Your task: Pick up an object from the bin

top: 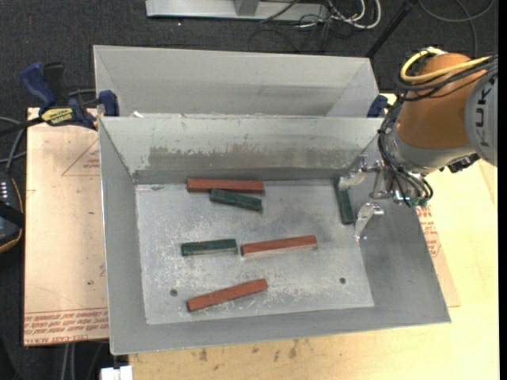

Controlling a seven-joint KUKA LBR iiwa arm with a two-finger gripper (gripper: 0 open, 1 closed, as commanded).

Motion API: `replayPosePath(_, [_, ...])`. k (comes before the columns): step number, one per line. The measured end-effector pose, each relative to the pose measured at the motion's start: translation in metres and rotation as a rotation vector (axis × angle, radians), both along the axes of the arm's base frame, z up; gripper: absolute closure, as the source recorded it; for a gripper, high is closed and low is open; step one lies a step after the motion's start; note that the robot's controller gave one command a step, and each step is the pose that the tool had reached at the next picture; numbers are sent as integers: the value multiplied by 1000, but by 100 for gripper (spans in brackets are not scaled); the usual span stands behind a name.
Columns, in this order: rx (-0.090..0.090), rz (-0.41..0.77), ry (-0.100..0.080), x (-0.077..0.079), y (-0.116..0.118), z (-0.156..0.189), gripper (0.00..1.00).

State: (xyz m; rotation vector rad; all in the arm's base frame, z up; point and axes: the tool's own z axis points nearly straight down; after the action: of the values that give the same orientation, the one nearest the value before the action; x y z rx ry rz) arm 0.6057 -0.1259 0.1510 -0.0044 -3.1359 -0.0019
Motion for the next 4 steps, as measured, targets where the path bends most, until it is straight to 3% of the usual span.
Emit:
replayPosePath(1, [-1, 2, -7, 2, 0, 5, 0])
replayPosePath(2, [-2, -28, -14, -12, 37, -42, 0])
replayPosePath(3, [-2, 66, -28, 1, 112, -71, 100])
replayPosePath(4, [-2, 65, -28, 1, 112, -71, 100])
